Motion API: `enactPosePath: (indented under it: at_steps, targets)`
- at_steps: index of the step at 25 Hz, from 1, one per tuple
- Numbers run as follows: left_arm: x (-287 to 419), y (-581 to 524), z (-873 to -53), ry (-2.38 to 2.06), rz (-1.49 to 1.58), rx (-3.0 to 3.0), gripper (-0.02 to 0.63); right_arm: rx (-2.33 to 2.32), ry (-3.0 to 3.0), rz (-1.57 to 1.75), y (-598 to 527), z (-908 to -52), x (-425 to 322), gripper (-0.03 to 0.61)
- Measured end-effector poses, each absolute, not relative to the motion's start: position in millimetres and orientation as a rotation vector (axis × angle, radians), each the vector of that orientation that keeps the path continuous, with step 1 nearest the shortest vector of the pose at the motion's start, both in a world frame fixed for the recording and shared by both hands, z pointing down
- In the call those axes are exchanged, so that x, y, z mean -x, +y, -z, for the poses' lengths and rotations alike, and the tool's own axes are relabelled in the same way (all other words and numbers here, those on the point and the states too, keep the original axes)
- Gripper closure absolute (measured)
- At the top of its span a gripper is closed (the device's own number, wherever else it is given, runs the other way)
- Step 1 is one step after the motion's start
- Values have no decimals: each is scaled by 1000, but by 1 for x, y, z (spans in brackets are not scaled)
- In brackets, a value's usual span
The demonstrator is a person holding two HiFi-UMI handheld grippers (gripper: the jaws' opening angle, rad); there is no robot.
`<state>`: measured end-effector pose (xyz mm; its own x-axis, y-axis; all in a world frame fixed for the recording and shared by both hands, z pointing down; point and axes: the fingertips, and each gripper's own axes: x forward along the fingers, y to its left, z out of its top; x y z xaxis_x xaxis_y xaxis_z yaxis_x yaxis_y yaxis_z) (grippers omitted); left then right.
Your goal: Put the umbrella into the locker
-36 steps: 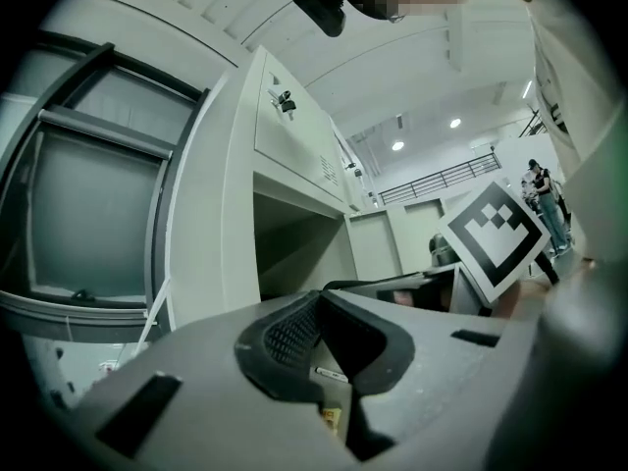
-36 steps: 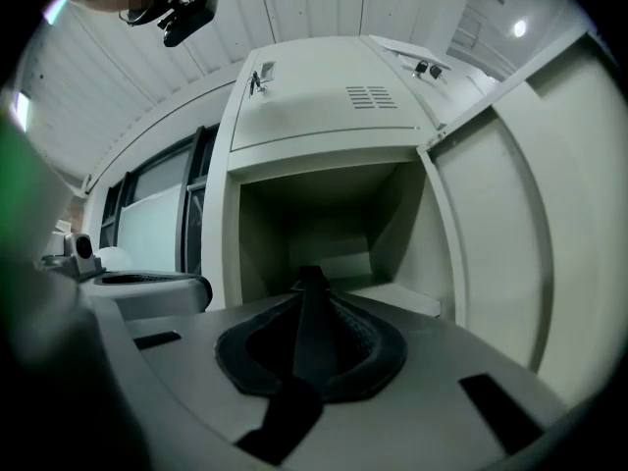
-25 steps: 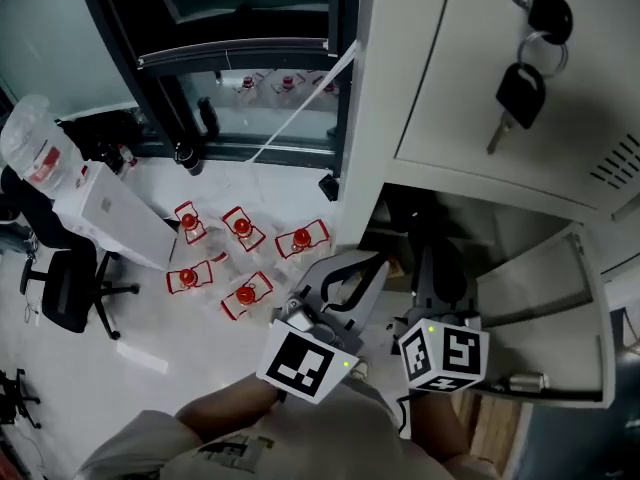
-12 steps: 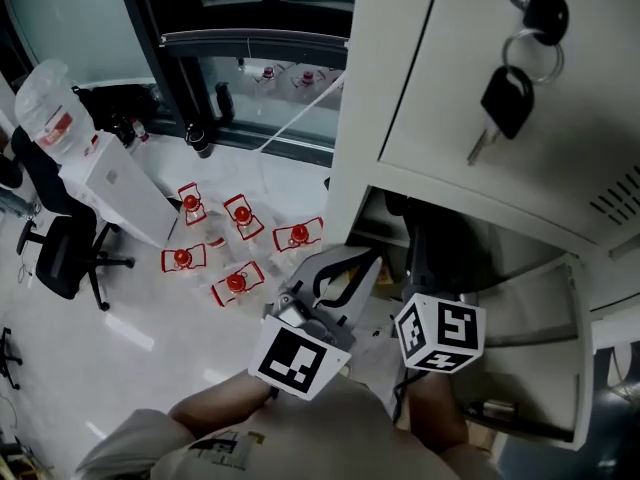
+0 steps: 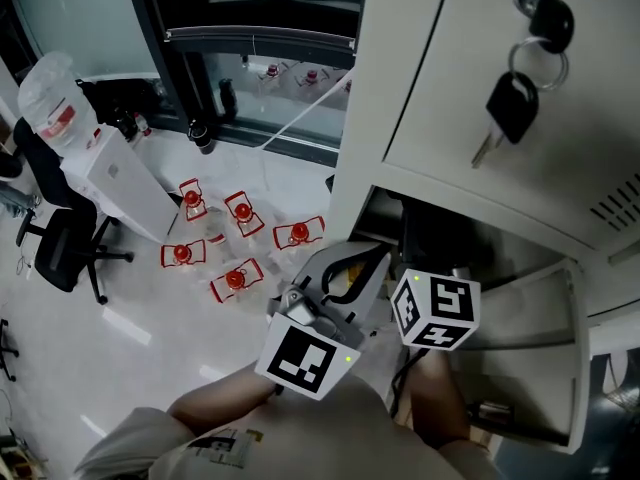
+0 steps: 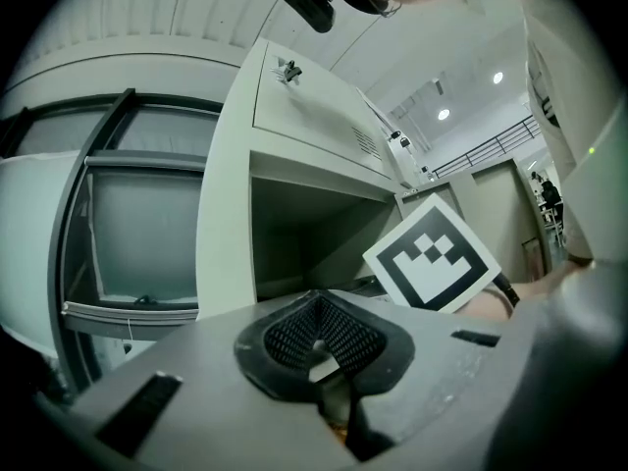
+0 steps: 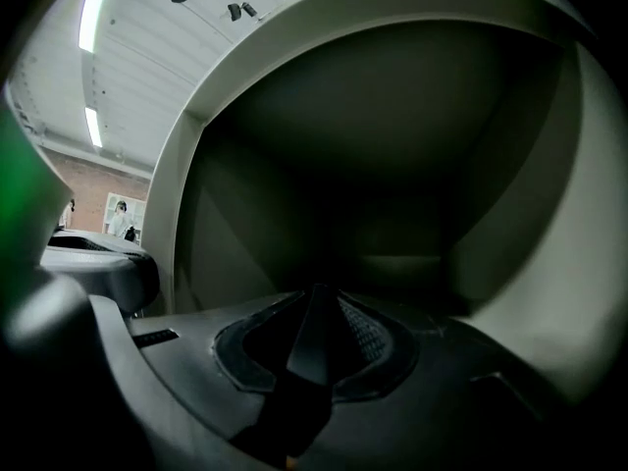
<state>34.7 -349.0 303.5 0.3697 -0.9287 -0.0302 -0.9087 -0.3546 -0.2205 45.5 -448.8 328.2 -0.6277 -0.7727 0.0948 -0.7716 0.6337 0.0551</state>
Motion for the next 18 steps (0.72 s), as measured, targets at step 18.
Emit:
enactPosePath:
  at_steps: [18]
  targets:
    - [-34,-347,-304,1586,119,2490,606,-1183,-2600,152,-453,-340,-30,489]
